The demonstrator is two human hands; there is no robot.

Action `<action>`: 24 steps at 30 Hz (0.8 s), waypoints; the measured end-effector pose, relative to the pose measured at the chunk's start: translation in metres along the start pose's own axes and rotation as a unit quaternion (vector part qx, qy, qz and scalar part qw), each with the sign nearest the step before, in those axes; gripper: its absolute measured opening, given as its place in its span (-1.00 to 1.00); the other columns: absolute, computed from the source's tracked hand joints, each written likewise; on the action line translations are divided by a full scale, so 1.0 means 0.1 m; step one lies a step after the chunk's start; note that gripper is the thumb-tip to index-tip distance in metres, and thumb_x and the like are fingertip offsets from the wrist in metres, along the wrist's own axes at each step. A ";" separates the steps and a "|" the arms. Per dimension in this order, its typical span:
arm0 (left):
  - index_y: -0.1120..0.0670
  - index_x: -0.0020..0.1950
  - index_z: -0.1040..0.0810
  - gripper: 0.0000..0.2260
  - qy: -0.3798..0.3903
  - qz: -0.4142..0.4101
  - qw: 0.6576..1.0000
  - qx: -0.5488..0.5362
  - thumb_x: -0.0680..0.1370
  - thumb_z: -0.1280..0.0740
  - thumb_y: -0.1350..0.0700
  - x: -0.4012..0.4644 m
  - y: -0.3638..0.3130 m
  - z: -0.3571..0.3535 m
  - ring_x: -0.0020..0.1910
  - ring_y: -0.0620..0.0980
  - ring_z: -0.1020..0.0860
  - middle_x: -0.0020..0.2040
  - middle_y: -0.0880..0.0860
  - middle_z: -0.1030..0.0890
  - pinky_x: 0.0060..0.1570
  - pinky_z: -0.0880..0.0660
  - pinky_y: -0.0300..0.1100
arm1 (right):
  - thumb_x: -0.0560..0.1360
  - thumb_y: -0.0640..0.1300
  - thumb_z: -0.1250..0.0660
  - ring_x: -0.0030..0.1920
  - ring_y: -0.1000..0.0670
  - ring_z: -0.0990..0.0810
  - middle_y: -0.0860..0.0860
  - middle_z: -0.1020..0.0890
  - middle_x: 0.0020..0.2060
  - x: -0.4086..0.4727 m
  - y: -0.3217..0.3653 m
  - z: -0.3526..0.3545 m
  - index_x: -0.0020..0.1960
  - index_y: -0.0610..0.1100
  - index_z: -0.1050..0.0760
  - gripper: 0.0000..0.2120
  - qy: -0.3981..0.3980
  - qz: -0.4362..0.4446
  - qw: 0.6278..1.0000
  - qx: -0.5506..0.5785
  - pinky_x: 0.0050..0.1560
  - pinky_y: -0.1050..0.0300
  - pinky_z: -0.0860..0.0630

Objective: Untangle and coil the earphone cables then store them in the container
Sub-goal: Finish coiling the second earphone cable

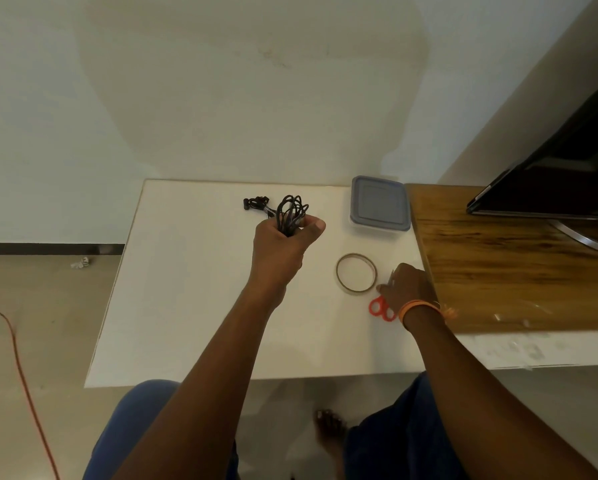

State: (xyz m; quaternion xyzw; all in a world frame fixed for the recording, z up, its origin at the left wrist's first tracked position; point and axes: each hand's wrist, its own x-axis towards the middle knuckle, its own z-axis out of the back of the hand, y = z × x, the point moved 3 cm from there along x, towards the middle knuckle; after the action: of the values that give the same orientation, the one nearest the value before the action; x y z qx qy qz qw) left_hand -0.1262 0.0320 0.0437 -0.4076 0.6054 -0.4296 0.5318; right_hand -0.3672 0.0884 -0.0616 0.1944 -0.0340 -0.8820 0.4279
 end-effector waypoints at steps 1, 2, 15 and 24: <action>0.10 -0.16 -0.66 -0.96 0.001 0.000 1.000 0.000 0.48 -0.46 0.15 0.00 0.01 0.00 -0.51 -0.08 -0.21 -0.46 -0.03 -0.30 -0.51 -0.24 -0.27 | 0.44 -0.04 -0.48 0.01 -0.16 -0.63 -0.17 -0.65 0.03 0.01 -0.01 -0.01 0.13 -0.22 -0.51 -0.63 0.002 -0.005 1.000 0.011 -0.16 0.15 -0.44; 0.11 -0.15 -0.66 -0.96 0.002 0.001 1.000 -0.002 0.48 -0.46 0.15 0.00 0.01 -0.01 -0.50 -0.08 -0.21 -0.45 -0.03 -0.29 -0.51 -0.24 -0.26 | 0.43 -0.05 -0.49 0.02 -0.17 -0.62 -0.18 -0.64 0.04 0.01 -0.02 0.00 0.13 -0.24 -0.51 -0.62 0.005 -0.010 1.000 0.023 -0.15 0.14 -0.43; 0.00 -0.35 -0.58 -0.78 0.046 0.154 0.980 -0.119 0.49 -0.46 0.18 -0.07 0.14 0.10 -0.49 -0.10 -0.12 -0.45 -0.08 -0.22 -0.53 -0.11 -0.25 | 0.50 -0.32 -0.36 -0.08 -0.16 -0.66 -0.15 -0.67 -0.03 -0.60 0.78 0.45 0.15 -0.18 -0.57 -0.77 0.115 0.082 0.789 0.597 -0.07 -0.07 -0.64; 0.05 -0.31 -0.50 -0.78 0.059 0.241 0.948 -0.201 0.51 -0.44 0.13 -0.12 0.22 0.18 -0.54 -0.13 -0.12 -0.46 -0.06 -0.21 -0.56 -0.10 -0.29 | 0.47 -0.27 -0.41 0.02 -0.21 -0.67 -0.21 -0.67 0.00 -0.87 1.13 0.31 0.17 -0.23 -0.58 -0.73 0.200 0.152 0.760 0.600 -0.07 -0.08 -0.64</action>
State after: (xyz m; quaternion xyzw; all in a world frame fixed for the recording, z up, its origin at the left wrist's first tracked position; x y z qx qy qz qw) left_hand -0.1082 0.0487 0.0253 -0.3220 0.7896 -0.1812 0.4900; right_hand -0.2461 0.0810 0.0197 0.5757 -0.4986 -0.5460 0.3490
